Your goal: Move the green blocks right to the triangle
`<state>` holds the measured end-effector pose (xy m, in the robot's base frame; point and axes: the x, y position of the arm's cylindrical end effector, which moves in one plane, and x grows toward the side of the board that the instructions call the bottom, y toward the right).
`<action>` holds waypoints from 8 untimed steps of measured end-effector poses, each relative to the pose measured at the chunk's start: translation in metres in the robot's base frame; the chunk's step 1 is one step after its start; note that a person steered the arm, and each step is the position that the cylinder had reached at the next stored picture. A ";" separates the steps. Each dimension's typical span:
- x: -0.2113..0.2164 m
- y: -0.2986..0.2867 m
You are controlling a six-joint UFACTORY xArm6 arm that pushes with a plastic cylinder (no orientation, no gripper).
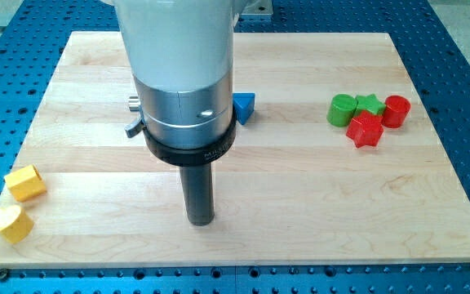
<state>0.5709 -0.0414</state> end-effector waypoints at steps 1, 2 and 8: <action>0.001 0.000; 0.007 0.000; -0.063 0.252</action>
<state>0.5080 0.2102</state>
